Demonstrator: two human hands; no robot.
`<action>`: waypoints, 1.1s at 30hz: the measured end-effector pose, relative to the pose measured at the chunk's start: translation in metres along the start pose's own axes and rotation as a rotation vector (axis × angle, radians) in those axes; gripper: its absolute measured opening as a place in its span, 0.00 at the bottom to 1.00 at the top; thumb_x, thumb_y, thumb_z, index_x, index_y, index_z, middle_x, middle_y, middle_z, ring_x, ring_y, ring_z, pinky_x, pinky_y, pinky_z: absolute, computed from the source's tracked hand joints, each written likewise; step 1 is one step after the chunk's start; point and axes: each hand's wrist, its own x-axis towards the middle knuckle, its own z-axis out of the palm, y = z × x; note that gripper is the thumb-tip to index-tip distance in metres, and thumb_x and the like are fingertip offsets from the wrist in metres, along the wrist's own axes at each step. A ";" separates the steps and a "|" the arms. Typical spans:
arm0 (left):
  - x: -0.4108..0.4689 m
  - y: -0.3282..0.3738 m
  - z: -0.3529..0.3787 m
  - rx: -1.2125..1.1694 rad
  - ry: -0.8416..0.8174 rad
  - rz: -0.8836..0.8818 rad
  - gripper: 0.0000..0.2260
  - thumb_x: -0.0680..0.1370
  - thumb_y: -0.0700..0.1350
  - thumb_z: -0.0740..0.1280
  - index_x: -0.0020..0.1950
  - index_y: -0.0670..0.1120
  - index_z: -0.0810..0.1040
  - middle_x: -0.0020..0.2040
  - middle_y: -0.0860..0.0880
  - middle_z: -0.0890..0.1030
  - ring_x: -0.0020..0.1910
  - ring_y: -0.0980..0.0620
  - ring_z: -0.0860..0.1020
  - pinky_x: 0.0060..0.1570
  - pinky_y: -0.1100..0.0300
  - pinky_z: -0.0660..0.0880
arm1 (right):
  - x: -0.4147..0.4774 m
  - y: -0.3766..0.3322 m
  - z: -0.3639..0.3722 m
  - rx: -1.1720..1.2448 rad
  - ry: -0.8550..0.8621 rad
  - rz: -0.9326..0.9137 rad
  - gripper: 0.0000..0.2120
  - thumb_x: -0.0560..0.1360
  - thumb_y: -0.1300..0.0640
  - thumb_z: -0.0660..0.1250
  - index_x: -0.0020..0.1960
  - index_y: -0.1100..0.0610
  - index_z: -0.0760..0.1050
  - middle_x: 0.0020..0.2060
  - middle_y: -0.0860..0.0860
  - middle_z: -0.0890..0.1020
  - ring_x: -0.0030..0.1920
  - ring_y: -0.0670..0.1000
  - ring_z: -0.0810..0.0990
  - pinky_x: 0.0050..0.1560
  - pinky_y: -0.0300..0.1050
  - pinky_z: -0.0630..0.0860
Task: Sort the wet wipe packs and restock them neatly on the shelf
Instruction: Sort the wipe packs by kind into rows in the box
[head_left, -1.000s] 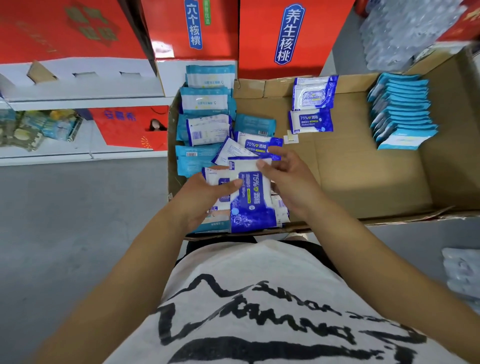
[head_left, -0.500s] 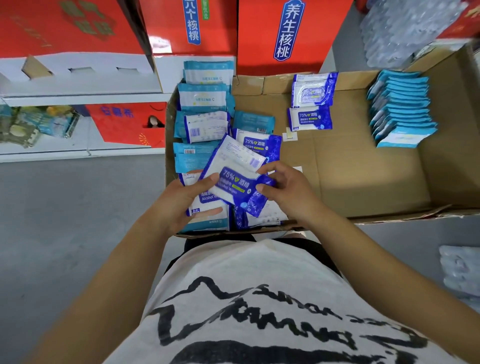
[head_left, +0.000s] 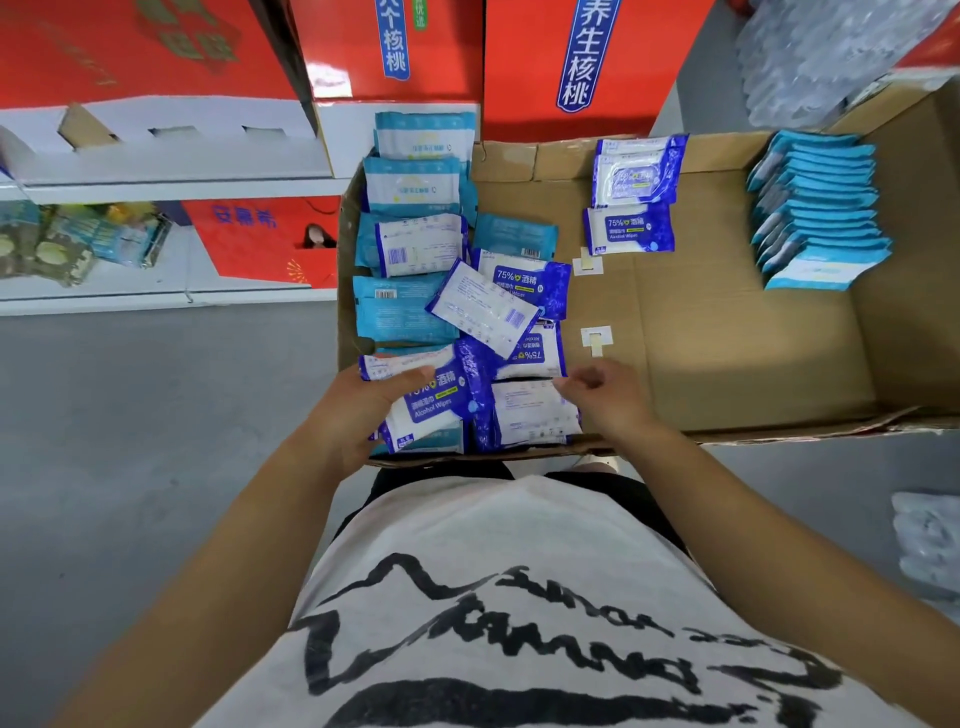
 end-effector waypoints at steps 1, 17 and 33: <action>0.000 -0.002 -0.004 -0.008 0.018 -0.005 0.15 0.76 0.44 0.76 0.61 0.47 0.80 0.50 0.46 0.88 0.46 0.49 0.88 0.40 0.55 0.85 | 0.001 0.008 0.000 -0.046 -0.023 0.041 0.11 0.75 0.51 0.74 0.52 0.56 0.78 0.49 0.49 0.82 0.50 0.51 0.81 0.56 0.51 0.78; 0.000 -0.018 -0.030 -0.156 0.275 -0.045 0.20 0.75 0.47 0.77 0.64 0.47 0.77 0.56 0.45 0.85 0.51 0.46 0.85 0.45 0.52 0.82 | -0.013 0.012 0.004 0.059 0.121 0.032 0.14 0.71 0.50 0.78 0.50 0.55 0.78 0.45 0.47 0.84 0.45 0.49 0.84 0.49 0.51 0.82; -0.002 -0.027 -0.045 -0.179 0.319 -0.057 0.18 0.75 0.47 0.77 0.61 0.46 0.78 0.54 0.45 0.86 0.48 0.48 0.85 0.43 0.54 0.82 | 0.003 0.017 0.048 -0.134 -0.087 -0.032 0.23 0.72 0.51 0.77 0.62 0.56 0.72 0.60 0.53 0.78 0.56 0.52 0.79 0.59 0.55 0.79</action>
